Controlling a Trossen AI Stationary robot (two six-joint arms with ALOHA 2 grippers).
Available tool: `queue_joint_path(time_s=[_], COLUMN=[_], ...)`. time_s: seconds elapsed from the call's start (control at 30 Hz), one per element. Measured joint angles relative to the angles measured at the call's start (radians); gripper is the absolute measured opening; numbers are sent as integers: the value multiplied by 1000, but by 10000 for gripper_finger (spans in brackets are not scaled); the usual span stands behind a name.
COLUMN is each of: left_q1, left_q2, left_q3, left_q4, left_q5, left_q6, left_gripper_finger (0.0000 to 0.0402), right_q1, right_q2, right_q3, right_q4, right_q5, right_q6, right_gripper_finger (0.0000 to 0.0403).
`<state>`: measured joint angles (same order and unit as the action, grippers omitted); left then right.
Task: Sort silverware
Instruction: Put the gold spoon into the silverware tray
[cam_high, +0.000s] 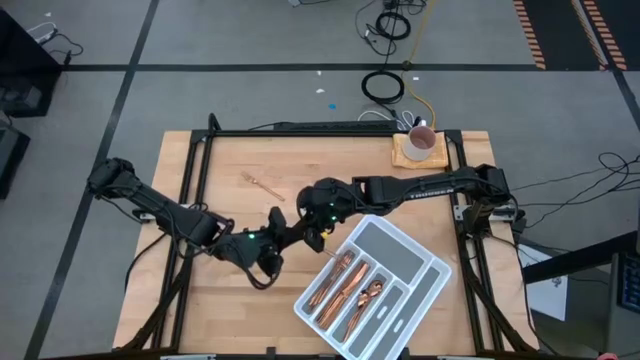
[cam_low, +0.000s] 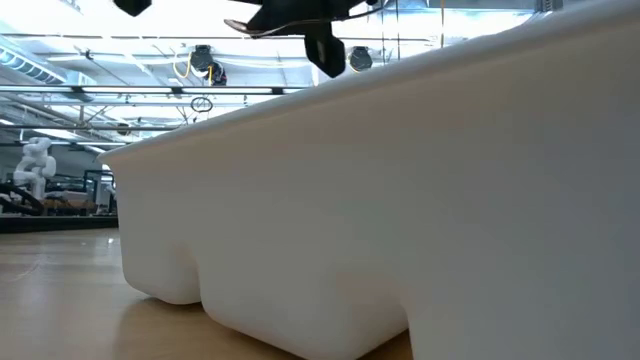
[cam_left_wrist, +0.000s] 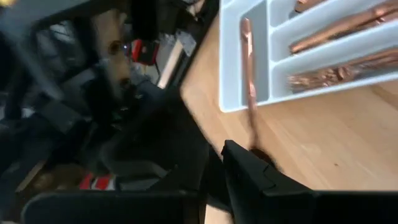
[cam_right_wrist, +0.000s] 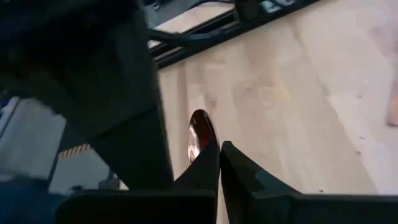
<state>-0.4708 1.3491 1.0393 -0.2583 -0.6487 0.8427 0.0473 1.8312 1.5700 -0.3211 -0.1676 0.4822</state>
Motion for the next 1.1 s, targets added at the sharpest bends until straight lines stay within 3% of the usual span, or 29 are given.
queue_joint_path(time_s=[0.13,0.27,0.43,0.53,0.7,0.83,0.93,1.1], left_q1=[-2,0,-10,-24,-36,-29,-26,-26], left_q2=[0,-5,-25,-33,-42,-45,-45,-45], left_q3=[0,0,0,0,0,-1,-1,-1], left_q4=[-24,-50,-106,-140,-143,-88,-44,-26], left_q5=[-69,-176,-195,-195,-198,-203,-203,-204], left_q6=[-145,-403,-638,-703,-718,-758,-801,-812], left_gripper_finger=[58,58,59,59,59,59,59,59], right_q1=[4,18,111,217,463,624,667,678], right_q2=[0,-2,-58,-145,-296,-290,-223,-77], right_q3=[0,0,-77,-200,-440,-535,-529,-414], right_q4=[-50,-177,-221,-232,-233,-241,-239,-247], right_q5=[107,322,563,725,1048,1280,1330,1341], right_q6=[85,230,454,681,1221,1584,1701,1710], right_gripper_finger=[1,1,0,0,0,0,0,0])
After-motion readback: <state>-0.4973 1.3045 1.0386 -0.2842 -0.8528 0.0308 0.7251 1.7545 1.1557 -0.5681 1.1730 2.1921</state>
